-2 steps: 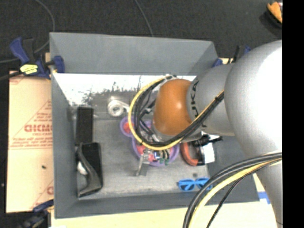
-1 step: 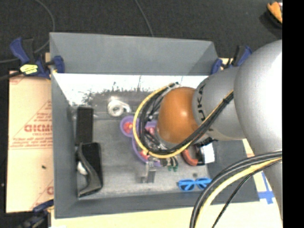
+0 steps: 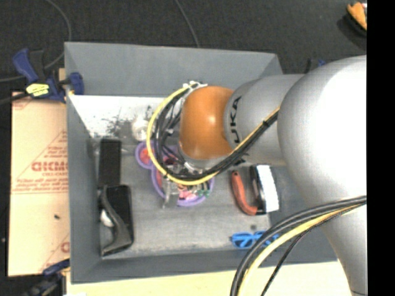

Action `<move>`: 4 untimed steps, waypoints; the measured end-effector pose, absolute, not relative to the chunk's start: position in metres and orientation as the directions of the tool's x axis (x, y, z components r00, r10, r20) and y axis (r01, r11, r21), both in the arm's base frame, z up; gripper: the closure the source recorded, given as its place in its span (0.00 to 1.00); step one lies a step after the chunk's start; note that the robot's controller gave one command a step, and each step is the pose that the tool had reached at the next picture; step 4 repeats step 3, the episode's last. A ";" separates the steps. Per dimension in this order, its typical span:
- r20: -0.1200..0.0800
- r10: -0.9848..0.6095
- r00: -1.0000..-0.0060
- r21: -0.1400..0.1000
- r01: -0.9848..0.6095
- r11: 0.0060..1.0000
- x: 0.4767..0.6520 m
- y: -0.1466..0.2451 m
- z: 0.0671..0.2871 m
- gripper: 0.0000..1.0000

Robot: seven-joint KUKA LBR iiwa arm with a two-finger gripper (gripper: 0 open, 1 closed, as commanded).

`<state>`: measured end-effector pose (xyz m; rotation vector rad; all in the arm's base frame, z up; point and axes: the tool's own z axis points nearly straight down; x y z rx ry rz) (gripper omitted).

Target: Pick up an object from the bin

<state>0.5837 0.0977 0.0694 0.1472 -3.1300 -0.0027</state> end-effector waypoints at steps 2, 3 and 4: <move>0.009 -0.094 -0.996 0.002 -0.094 0.996 0.583 0.097 0.072 1.00; 0.014 -0.094 -0.996 0.001 -0.094 0.996 0.582 0.097 0.084 1.00; 0.014 -0.094 -0.996 0.001 -0.094 0.996 0.582 0.097 0.084 1.00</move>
Offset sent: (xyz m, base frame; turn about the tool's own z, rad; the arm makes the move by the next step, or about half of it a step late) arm 0.0000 0.0000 0.0427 0.0000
